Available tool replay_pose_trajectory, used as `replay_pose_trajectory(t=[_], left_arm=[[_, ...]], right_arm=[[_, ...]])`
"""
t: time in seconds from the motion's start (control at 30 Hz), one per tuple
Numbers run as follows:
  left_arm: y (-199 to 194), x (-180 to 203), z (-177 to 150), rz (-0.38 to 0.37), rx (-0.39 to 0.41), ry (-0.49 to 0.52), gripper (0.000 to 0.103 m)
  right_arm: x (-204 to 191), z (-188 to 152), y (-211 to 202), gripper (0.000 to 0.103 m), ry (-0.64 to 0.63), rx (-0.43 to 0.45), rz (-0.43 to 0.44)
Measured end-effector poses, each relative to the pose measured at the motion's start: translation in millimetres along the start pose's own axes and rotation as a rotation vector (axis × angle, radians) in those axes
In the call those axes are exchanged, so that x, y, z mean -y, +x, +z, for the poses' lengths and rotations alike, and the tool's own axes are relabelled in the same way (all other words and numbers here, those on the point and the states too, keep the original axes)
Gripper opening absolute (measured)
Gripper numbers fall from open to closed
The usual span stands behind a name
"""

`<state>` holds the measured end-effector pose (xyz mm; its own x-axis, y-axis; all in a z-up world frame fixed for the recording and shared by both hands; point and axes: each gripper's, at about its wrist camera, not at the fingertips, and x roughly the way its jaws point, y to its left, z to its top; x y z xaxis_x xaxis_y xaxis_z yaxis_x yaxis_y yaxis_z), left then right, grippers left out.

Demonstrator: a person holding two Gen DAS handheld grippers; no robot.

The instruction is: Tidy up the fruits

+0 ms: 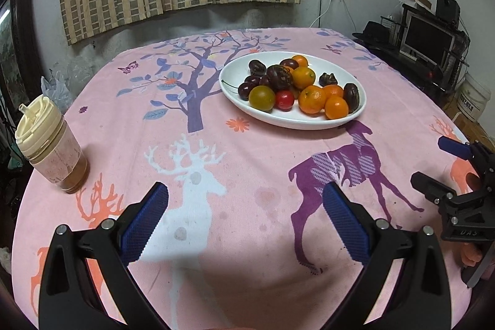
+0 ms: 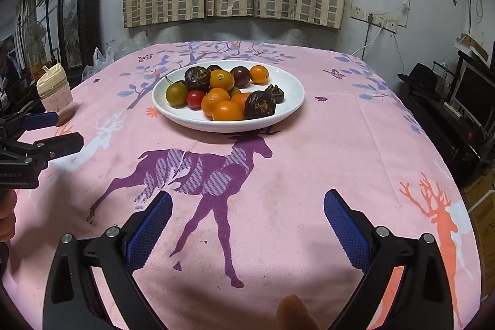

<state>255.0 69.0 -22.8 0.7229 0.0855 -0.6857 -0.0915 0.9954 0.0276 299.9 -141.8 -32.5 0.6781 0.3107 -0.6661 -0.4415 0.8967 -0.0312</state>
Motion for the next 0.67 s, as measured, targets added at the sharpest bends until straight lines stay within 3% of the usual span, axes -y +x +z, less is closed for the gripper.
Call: replay_pose_trajectory(t=[0.67], left_arm=[[-2.6,6.7,-6.1,-0.008,0.027,0.011,0.098]], right_arm=[[5.0,-1.6,5.8,0.099,0.018,-0.019,-0.01]])
